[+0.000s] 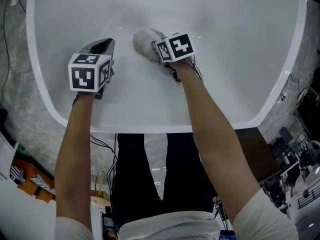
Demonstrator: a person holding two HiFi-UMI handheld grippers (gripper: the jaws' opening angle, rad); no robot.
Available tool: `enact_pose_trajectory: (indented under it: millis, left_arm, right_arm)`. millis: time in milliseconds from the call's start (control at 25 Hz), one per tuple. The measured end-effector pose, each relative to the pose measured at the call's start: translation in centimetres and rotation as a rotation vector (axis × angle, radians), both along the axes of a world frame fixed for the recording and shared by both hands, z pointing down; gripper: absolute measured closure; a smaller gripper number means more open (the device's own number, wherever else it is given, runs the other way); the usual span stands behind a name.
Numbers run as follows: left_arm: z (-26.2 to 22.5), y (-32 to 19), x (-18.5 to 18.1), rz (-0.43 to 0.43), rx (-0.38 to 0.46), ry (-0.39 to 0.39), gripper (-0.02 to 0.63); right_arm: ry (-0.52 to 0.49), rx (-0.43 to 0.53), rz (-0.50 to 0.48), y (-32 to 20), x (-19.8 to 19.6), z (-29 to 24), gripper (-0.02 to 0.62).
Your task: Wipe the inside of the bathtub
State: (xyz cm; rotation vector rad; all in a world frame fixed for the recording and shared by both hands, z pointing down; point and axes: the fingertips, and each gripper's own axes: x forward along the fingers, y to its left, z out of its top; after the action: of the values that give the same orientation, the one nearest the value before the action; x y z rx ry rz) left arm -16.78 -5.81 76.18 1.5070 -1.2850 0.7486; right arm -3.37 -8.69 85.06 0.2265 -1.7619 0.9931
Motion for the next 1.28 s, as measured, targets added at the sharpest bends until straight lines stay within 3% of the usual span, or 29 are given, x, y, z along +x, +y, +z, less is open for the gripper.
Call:
enact_pose_trajectory:
  millis: [200, 560, 840, 1280]
  left_arm:
    - [-0.1, 0.2, -1.4, -0.074, 0.011, 0.013, 0.594]
    - [-0.3, -0.1, -2.4, -0.094, 0.042, 0.040, 0.594]
    - [1.3, -1.4, -1.2, -0.127, 0.041, 0.060, 0.594]
    - [1.2, -1.4, -2.2, -0.143, 0.063, 0.091, 0.594]
  right_arm:
    - [-0.076, -0.027, -0.033, 1.9, -4.5, -0.2, 0.497]
    - [-0.142, -0.050, -0.040, 3.7, -9.4, -0.4, 0.497]
    - [-0.172, -0.087, -0.024, 3.7, -9.9, 1.2, 0.497]
    - [-0.119, -0.065, 0.027, 3.2, -12.3, 3.2, 0.497]
